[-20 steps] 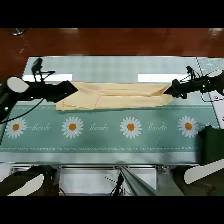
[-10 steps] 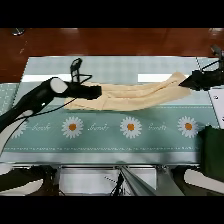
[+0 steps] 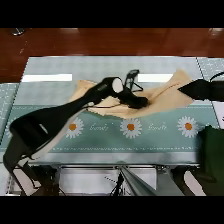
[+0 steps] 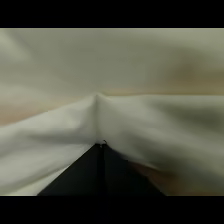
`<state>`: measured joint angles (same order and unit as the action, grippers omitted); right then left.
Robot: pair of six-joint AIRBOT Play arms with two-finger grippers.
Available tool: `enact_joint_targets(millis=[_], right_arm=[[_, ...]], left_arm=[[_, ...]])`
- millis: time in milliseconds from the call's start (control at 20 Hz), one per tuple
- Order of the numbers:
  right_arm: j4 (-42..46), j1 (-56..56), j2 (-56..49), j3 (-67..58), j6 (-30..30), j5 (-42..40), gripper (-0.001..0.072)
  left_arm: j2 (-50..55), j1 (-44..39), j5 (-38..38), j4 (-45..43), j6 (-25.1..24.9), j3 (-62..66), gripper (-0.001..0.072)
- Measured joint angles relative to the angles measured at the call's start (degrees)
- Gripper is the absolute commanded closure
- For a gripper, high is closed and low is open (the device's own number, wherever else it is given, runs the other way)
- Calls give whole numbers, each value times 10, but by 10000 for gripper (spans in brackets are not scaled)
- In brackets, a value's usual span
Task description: Fold the shirts.
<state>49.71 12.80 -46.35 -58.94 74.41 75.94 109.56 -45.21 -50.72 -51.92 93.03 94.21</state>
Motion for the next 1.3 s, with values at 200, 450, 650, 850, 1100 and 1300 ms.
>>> enact_joint_targets(millis=[200,450,650,850,1100,1300], right_arm=[[5,-31,17,4,23,-8,693],[0,-42,22,6,42,-6,693],[-33,-55,14,5,48,-10,693],[-48,-158,-38,-17,59,-60,693],[-35,-315,-203,-113,87,-160,692],[-31,-390,-369,-221,103,-194,692]], left_arm=[[38,-43,-35,68,-23,27,685],[14,53,-78,90,-36,40,685],[-76,198,-131,42,-39,32,685],[-254,310,-156,-44,-49,-66,685],[-549,363,-102,-108,-60,-307,684],[-744,372,-76,-115,-37,-501,684]])
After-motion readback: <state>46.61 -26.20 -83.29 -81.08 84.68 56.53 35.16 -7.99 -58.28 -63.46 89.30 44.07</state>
